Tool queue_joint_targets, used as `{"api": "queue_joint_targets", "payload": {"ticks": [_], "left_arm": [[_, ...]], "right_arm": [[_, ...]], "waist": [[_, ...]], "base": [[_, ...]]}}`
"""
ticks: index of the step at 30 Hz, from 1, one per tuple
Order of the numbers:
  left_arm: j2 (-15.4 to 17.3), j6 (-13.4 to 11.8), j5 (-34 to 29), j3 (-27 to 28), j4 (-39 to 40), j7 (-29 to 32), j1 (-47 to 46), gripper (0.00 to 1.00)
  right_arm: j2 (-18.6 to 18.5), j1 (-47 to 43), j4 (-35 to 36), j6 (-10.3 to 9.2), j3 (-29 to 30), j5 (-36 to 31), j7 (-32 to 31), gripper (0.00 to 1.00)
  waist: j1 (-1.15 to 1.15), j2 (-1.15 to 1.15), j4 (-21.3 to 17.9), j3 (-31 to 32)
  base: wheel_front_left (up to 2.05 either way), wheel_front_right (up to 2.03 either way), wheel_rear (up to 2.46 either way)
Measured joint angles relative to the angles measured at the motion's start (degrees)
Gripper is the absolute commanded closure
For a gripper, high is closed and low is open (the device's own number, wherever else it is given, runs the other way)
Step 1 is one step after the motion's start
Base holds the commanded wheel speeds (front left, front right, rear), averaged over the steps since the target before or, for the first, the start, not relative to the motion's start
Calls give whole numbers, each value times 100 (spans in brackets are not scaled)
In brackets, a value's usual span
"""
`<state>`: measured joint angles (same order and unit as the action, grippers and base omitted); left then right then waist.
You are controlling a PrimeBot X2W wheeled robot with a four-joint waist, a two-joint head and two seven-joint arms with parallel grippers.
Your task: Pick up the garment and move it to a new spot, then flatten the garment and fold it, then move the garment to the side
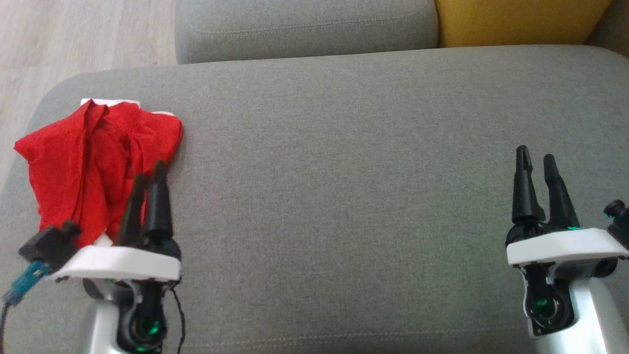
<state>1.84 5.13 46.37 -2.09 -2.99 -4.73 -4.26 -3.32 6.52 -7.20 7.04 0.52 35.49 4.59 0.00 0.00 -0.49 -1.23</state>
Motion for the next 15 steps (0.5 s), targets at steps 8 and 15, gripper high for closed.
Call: {"api": "queue_joint_targets", "payload": {"ticks": [8, 15], "left_arm": [[143, -246, -1035, -471, 4, -120, -18, 0], [488, -712, -1763, -1088, -181, -225, -86, 0]], "right_arm": [[0, 1, -114, 0, -29, -812, 101, 0], [11, 5, -214, 0, -29, -1639, 240, 0]], "waist": [[0, 0, -47, 9], [0, 0, -107, 31]], "base": [[0, 0, 0], [0, 0, 0]]}}
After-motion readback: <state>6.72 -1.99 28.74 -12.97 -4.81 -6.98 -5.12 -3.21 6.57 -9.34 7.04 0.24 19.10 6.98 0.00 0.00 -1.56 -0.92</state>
